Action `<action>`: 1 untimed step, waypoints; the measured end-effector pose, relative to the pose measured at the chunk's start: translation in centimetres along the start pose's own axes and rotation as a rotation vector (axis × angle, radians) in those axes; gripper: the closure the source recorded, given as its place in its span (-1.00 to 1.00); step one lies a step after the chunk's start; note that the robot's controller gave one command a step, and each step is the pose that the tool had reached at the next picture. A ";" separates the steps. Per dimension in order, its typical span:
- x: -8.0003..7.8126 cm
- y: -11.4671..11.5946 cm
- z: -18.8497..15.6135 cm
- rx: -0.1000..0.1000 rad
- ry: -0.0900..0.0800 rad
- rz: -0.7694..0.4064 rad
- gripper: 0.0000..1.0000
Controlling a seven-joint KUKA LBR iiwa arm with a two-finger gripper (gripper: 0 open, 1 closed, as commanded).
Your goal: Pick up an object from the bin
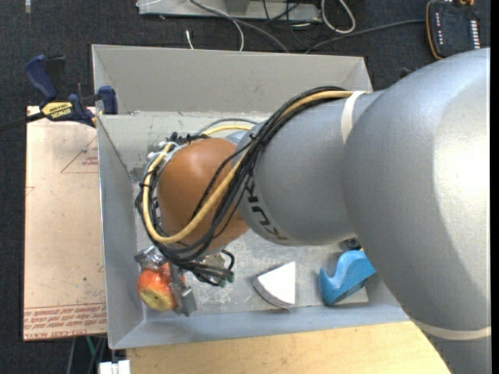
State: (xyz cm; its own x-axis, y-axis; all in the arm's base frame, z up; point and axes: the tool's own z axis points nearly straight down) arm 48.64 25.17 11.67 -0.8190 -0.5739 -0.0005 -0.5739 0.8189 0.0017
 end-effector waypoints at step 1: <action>0.0 0.0 -3.0 -0.001 -0.001 0.001 1.00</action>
Offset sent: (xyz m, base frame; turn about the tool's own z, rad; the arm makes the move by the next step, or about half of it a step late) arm 0.0004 0.0002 0.0345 0.0007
